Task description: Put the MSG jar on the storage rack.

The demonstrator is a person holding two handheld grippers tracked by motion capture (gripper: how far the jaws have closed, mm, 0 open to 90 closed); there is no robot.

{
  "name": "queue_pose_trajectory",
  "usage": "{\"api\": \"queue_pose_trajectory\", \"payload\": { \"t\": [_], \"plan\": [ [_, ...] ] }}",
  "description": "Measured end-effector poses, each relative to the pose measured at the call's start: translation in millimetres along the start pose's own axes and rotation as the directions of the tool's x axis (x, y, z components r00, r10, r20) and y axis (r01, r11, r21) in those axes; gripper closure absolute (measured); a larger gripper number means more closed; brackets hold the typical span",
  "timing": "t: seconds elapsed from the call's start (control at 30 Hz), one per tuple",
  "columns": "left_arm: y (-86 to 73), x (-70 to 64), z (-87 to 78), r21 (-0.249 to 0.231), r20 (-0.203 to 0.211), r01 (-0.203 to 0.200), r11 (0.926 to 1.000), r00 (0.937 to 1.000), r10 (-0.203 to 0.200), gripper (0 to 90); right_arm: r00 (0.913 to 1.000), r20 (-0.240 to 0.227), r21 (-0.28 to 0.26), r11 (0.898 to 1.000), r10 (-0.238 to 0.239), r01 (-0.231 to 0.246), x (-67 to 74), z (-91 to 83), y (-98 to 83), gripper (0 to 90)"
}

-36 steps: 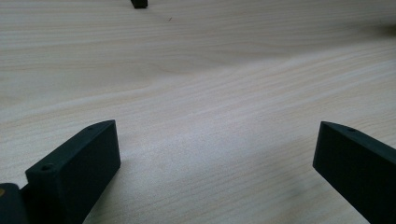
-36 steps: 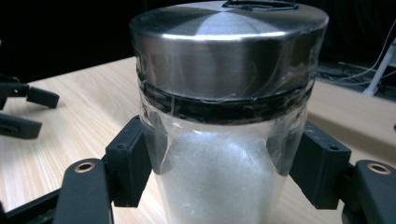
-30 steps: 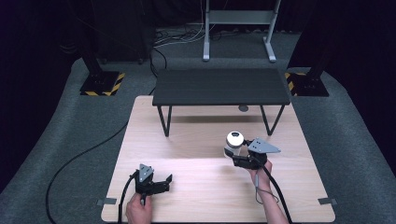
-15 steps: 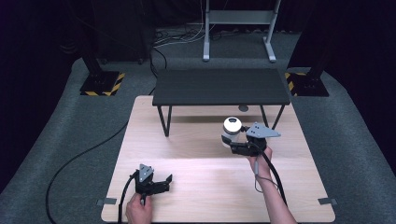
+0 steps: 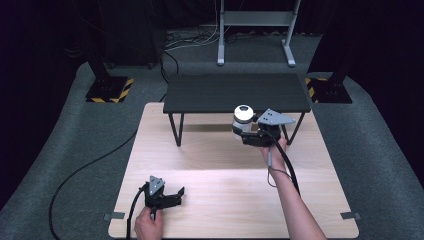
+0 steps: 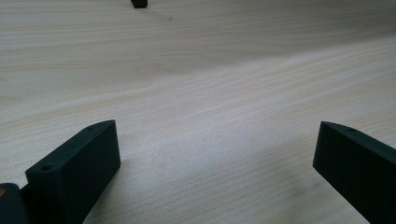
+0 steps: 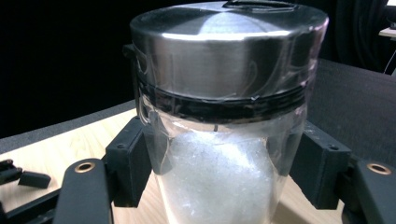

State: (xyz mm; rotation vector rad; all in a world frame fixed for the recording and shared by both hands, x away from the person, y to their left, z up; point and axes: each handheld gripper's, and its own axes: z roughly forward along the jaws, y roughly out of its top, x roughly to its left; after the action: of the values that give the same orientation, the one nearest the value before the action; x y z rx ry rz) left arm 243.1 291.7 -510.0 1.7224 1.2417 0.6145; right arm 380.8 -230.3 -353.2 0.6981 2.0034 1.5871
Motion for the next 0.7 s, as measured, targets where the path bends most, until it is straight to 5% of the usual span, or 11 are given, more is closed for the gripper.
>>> {"api": "queue_pose_trajectory", "payload": {
  "t": [0.7],
  "plan": [
    [0.3,-1.3,-0.1,0.002,-0.008,0.001,1.0000,1.0000,-0.001,0.5,0.9996,0.024,-0.011,1.000,-0.012,0.012,-18.7,34.6,55.5,29.7]
  ]
}}
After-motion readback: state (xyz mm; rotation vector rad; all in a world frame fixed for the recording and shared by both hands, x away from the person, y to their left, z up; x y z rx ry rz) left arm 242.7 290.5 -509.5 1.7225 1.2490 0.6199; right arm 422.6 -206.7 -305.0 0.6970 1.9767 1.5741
